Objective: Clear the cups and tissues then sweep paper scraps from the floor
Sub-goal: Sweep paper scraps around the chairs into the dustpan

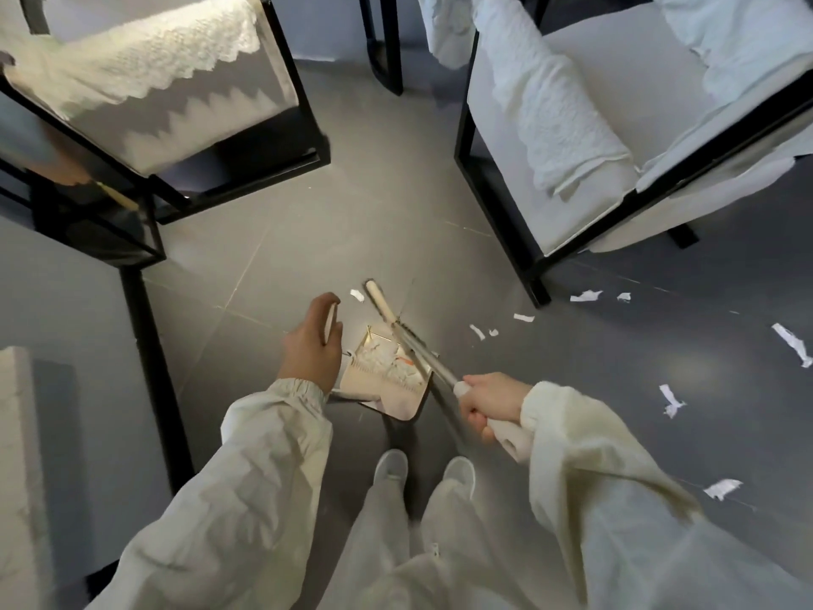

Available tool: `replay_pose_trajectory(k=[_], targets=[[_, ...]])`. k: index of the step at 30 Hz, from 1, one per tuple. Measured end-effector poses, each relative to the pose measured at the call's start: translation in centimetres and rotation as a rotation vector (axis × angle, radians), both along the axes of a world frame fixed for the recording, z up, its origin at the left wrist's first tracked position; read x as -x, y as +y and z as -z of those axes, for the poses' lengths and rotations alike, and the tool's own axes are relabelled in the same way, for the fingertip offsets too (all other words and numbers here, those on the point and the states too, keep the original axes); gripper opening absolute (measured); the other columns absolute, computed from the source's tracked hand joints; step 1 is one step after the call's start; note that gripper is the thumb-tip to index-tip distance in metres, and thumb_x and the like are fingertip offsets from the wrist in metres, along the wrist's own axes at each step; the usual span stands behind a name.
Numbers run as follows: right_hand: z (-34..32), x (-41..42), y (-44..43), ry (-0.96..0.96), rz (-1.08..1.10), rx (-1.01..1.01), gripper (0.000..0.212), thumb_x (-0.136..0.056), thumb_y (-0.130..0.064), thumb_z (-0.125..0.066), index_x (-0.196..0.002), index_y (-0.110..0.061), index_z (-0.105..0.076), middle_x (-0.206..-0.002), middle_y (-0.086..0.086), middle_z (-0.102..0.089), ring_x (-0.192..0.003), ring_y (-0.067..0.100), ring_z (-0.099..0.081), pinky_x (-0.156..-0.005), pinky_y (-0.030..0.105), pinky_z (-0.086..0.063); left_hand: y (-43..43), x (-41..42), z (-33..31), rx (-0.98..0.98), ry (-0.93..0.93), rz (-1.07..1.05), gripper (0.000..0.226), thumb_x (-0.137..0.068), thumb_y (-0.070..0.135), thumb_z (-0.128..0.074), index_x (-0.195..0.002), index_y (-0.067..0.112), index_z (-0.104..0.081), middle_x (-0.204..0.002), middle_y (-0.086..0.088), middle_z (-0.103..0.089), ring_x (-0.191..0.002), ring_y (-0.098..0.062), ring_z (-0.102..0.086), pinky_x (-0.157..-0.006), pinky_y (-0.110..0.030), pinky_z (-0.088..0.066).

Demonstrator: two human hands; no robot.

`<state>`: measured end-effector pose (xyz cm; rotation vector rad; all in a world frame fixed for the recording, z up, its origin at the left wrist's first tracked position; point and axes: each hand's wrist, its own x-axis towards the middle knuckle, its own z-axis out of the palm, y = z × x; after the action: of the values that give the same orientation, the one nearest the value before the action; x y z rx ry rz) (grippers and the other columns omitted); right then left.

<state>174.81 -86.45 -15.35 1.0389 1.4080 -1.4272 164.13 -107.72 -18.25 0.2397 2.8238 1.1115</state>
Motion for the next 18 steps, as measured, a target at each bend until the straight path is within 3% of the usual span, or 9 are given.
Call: replay_pose_trajectory(k=[1,4,9,11,14,18], targets=[[-0.8,0.3,0.2,-0.014,0.013,0.048,0.039,-0.087,0.005,-0.041,-0.117,-0.018,-0.049,-0.046,0.003,-0.038,-0.031,0.009,-0.034,-0.034,0.013,-0.032,-0.2,0.1,0.1,0.005,-0.005,0.004,0.029,-0.088,0.004,-0.055,-0.115,0.015,-0.053,-0.08,0.002,-0.057,-0.049,-0.001,-0.044,-0.06,-0.015,-0.023],[-2.9,1.2,0.4,-0.026,0.024,0.125,0.043,-0.087,0.003,-0.042,-0.127,-0.011,-0.051,-0.044,0.002,-0.04,-0.031,0.008,-0.035,-0.031,0.012,-0.031,-1.1,0.2,0.2,0.022,-0.025,0.007,0.029,-0.089,0.007,-0.054,-0.116,0.017,-0.051,-0.085,0.005,-0.058,-0.051,-0.001,-0.044,-0.062,-0.015,-0.023],[-5.9,2.2,-1.9,0.091,-0.079,0.028,0.053,-0.087,0.005,-0.043,-0.138,-0.008,-0.039,-0.041,0.003,-0.04,-0.028,0.008,-0.035,-0.031,0.013,-0.033,-3.2,-0.6,-0.4,0.0,-0.039,-0.039,0.027,-0.091,0.007,-0.053,-0.116,0.017,-0.051,-0.083,0.005,-0.058,-0.052,0.001,-0.045,-0.061,-0.017,-0.028],[-6.4,3.3,-2.7,0.142,-0.119,-0.017,0.045,-0.086,0.006,-0.045,-0.129,-0.008,-0.047,-0.045,0.004,-0.041,-0.028,0.008,-0.036,-0.031,0.014,-0.034,-4.5,-0.9,-0.6,-0.012,-0.055,-0.076,0.025,-0.093,0.009,-0.051,-0.116,0.019,-0.05,-0.081,0.002,-0.058,-0.052,-0.001,-0.048,-0.064,-0.022,-0.034],[-6.6,5.8,-3.5,0.182,-0.15,-0.068,0.028,-0.087,0.004,-0.046,-0.097,-0.021,-0.054,-0.046,0.004,-0.044,-0.029,0.008,-0.038,-0.032,0.015,-0.035,-6.9,-1.0,-1.1,-0.034,-0.084,-0.137,0.025,-0.094,0.013,-0.05,-0.116,0.026,-0.047,-0.074,-0.001,-0.056,-0.054,-0.015,-0.054,-0.064,-0.034,-0.048],[-5.8,9.3,-5.1,0.2,-0.262,-0.163,0.013,-0.085,0.001,-0.044,-0.082,-0.008,-0.053,-0.041,0.003,-0.043,-0.029,0.012,-0.036,-0.035,0.014,-0.034,-10.0,-0.6,-1.6,-0.102,-0.191,-0.249,0.026,-0.096,0.019,-0.047,-0.11,0.04,-0.045,-0.075,-0.009,-0.054,-0.075,-0.039,-0.058,-0.07,-0.053,-0.055]])
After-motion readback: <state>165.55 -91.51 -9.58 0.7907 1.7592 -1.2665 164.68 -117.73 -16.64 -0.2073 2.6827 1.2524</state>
